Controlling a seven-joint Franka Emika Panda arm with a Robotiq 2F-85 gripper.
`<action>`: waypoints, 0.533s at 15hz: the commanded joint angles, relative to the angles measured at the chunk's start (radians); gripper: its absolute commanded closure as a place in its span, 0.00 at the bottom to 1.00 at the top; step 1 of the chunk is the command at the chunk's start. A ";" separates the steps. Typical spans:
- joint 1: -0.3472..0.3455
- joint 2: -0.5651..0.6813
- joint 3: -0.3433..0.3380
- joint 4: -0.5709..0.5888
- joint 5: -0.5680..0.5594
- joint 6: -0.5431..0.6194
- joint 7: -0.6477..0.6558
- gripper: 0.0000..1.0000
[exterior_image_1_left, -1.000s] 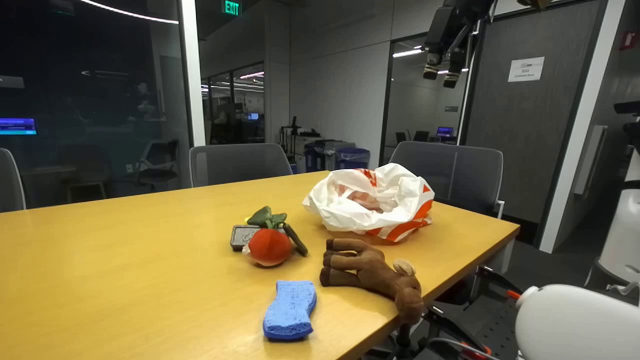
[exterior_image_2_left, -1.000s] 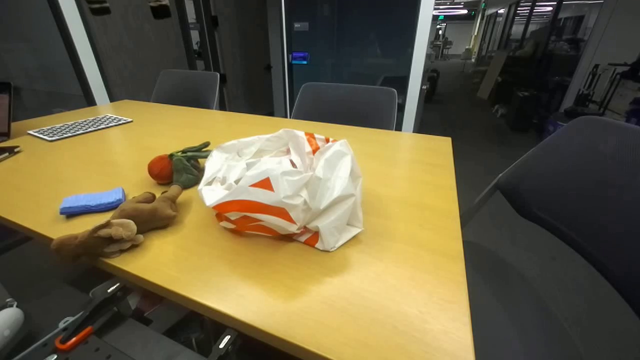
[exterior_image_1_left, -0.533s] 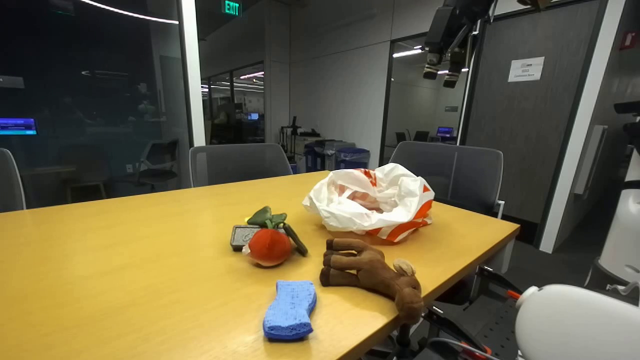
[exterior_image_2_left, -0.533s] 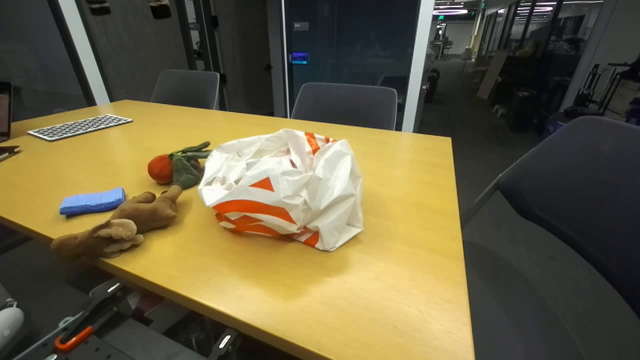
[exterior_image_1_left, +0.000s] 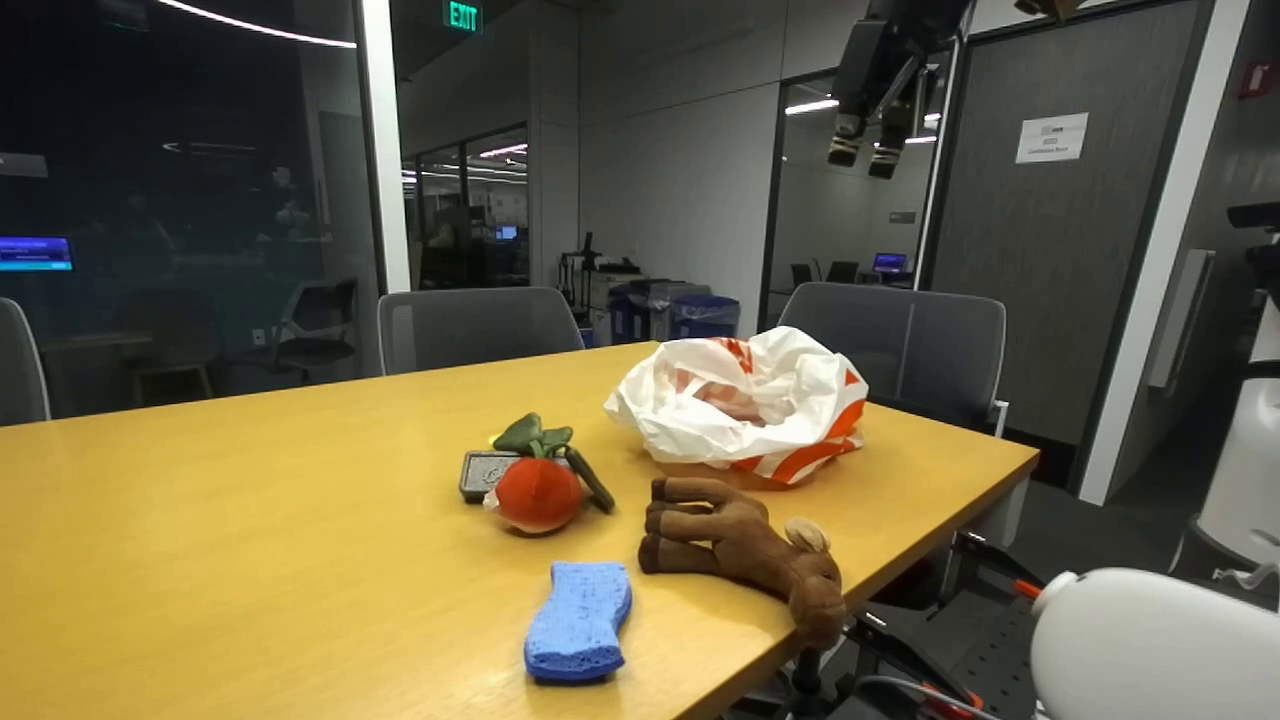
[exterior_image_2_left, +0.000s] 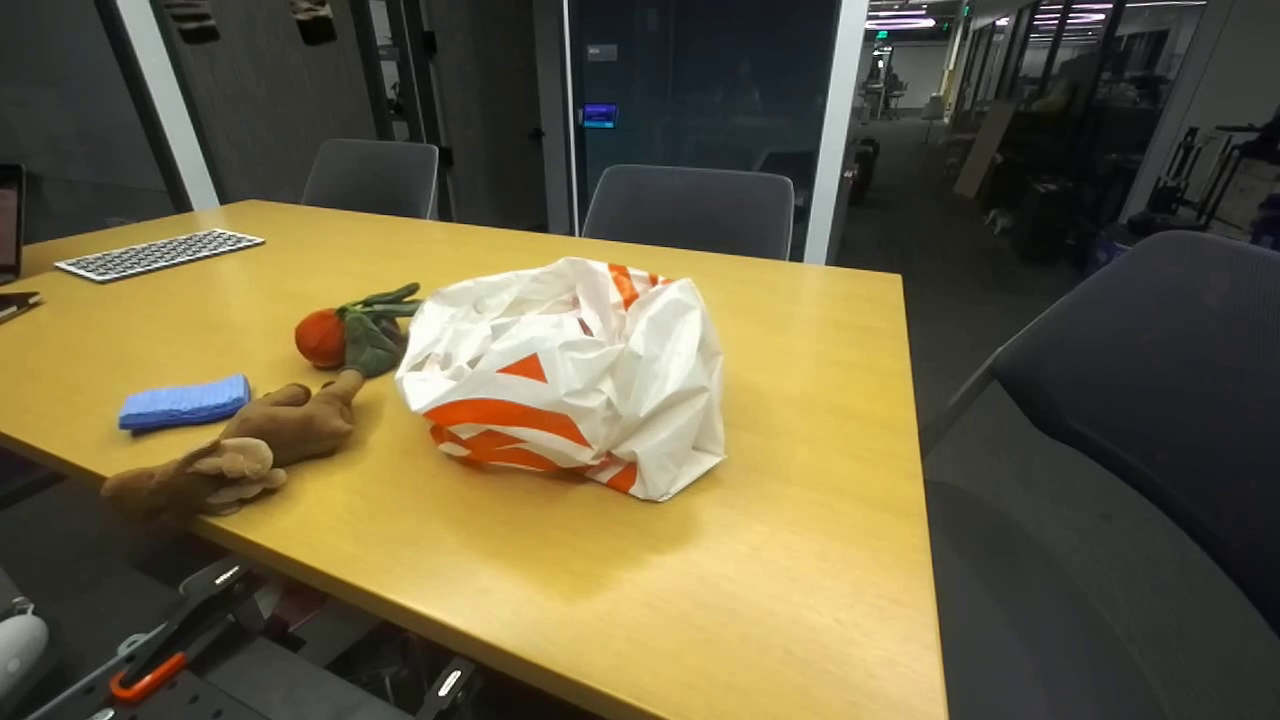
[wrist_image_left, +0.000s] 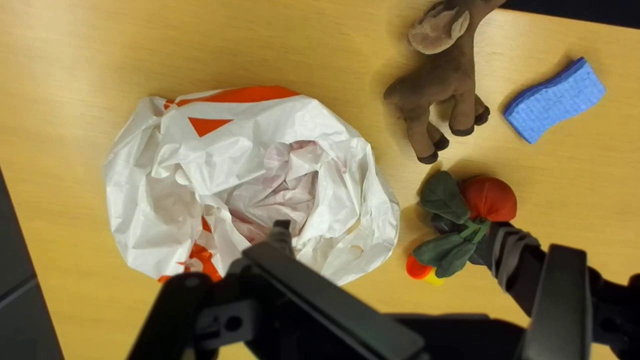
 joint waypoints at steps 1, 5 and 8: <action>0.057 0.155 0.144 0.057 0.015 0.126 0.060 0.00; 0.090 0.371 0.292 0.156 -0.048 0.226 0.107 0.00; 0.040 0.535 0.378 0.267 -0.084 0.246 0.091 0.00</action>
